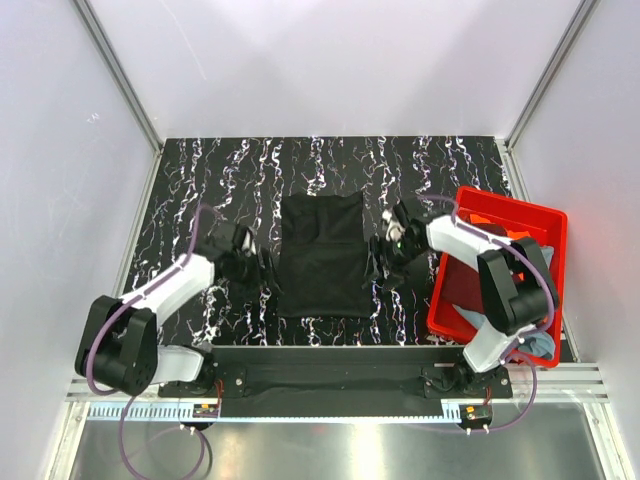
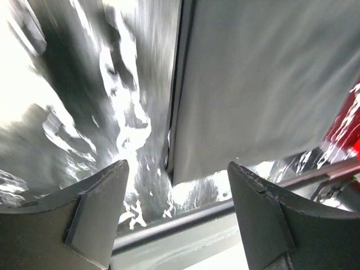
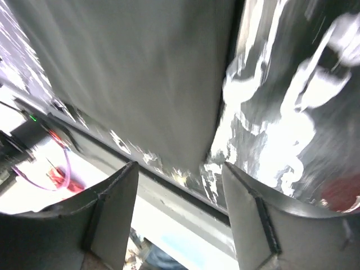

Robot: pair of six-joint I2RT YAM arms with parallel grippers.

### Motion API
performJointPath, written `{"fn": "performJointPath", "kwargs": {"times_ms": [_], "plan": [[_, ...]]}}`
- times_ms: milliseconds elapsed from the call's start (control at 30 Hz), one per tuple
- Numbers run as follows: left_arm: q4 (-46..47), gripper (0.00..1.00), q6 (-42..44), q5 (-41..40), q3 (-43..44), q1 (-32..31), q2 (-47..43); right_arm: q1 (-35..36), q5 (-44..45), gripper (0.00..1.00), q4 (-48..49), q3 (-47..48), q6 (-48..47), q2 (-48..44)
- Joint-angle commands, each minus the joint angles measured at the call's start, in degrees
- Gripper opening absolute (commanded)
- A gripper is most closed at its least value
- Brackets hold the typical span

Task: Fold and stack the t-shirts
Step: Fold the tshirt

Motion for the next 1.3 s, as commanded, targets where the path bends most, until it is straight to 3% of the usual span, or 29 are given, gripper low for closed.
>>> {"fn": "performJointPath", "kwargs": {"times_ms": [0,100,300,533,733,800,867,900,1067,1267], "plan": [[3.4,0.75,-10.4,0.3,-8.7,-4.5,-2.9,2.8,-1.5,0.69,5.9,-9.0,3.2,-5.1],[8.1,0.73,-17.2,0.5,-15.3,-5.8,-5.3,4.8,-3.3,0.69,12.5,-15.7,8.0,-7.1],[11.9,0.73,-23.7,-2.6,-19.7,-5.9,-9.7,5.1,-2.8,0.68,23.0,-25.8,18.2,-11.5],[7.3,0.72,-30.6,-5.3,-19.9,-6.0,-6.2,5.2,-0.2,0.68,21.8,-27.5,20.2,-14.9],[6.8,0.64,-34.8,-6.5,-20.5,-6.0,-5.8,5.1,3.0,0.67,20.1,-28.1,20.8,-16.5],[7.8,0.56,-35.0,-6.2,-20.5,-6.0,-5.6,5.2,3.6,0.66,20.2,-28.6,22.1,-16.2],[10.6,0.40,-34.8,-5.2,-20.7,-6.0,-5.6,5.4,3.2,0.66,21.5,-29.3,22.8,-15.0],[11.6,0.36,-34.8,-4.6,-21.0,-6.0,-5.4,5.6,3.0,0.66,21.9,-29.4,23.4,-14.7],[14.5,0.28,-34.3,-2.3,-20.6,-6.0,-3.5,6.3,3.6,0.66,24.1,-30.1,25.3,-13.3],[13.3,0.09,-33.1,-2.9,-20.5,-6.0,-4.4,8.8,5.0,0.66,25.5,-30.2,28.6,-11.5]]}}
